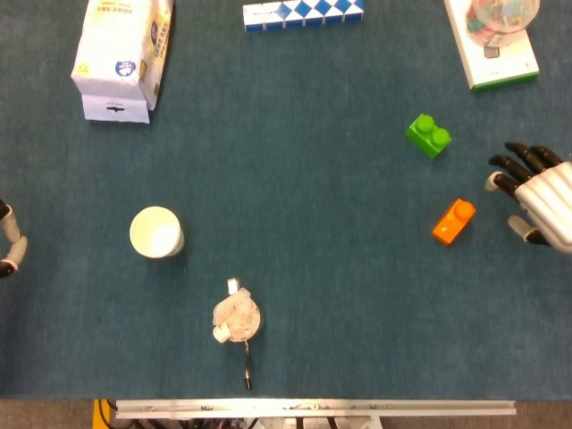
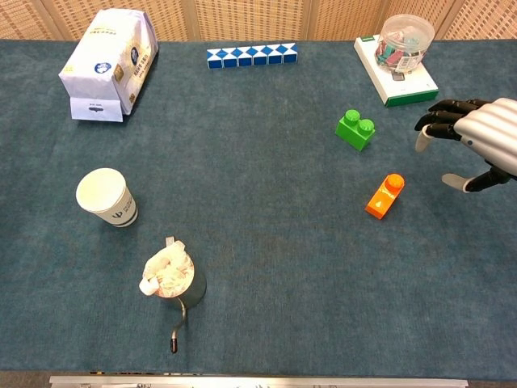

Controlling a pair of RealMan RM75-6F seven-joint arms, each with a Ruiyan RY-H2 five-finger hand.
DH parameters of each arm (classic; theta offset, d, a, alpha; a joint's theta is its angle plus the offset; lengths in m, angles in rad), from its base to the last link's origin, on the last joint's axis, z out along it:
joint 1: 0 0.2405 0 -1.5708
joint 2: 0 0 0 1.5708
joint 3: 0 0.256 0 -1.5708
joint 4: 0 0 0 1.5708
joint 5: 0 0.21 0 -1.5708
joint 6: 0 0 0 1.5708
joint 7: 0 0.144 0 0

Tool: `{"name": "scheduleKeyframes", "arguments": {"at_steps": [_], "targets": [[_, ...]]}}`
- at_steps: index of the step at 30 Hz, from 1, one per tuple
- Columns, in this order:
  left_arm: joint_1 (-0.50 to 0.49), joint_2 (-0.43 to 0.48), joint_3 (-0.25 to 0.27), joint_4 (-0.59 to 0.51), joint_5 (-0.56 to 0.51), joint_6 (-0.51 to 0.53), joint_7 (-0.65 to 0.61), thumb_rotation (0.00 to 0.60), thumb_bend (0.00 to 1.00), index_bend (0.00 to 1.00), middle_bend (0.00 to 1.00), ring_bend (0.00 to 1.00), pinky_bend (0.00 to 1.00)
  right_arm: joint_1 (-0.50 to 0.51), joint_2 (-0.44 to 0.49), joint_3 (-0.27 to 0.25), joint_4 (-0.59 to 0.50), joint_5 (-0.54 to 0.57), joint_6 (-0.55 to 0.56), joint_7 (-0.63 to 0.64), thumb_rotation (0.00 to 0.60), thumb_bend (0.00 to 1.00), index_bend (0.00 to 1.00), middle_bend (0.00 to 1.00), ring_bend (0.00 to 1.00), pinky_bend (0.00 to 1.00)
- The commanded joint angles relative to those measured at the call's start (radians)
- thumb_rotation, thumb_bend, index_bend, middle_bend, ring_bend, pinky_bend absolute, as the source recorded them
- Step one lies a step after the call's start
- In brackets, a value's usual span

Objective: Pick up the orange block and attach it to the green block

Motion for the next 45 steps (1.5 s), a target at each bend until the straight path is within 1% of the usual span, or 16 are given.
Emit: {"name": "scheduleKeyframes", "arguments": {"at_steps": [1,14,27,34,45], "targets": [[0.0,0.001,0.0,-0.001,-0.001,-0.001,0.0,0.6,0.57,0.57,0.51,0.4,0.61,0.005,-0.017,-0.001,0.008,0.007,-0.006,-0.02,0.6,0.25,0.38,0.23,0.11,0.22],[0.004,0.006,-0.002,-0.006,-0.008,0.001,-0.003,0.6,0.58,0.57,0.51,0.4,0.61,0.031,-0.041,-0.014,0.009,0.016,-0.042,-0.056,0.6,0.25,0.38,0.19,0.07,0.22],[0.01,0.01,-0.004,-0.009,-0.015,0.005,-0.002,0.6,0.57,0.57,0.51,0.4,0.61,0.066,-0.073,-0.011,0.015,0.057,-0.099,-0.117,0.6,0.25,0.38,0.19,0.07,0.21],[0.013,0.011,-0.008,-0.009,-0.018,0.011,-0.004,0.6,0.58,0.57,0.51,0.4,0.61,0.073,-0.095,-0.01,0.023,0.088,-0.116,-0.164,0.6,0.25,0.38,0.18,0.06,0.21],[0.017,0.014,-0.009,-0.009,-0.015,0.018,-0.009,0.6,0.57,0.57,0.51,0.4,0.61,0.09,-0.13,-0.01,0.04,0.123,-0.141,-0.195,0.6,0.25,0.38,0.17,0.06,0.21]]}}
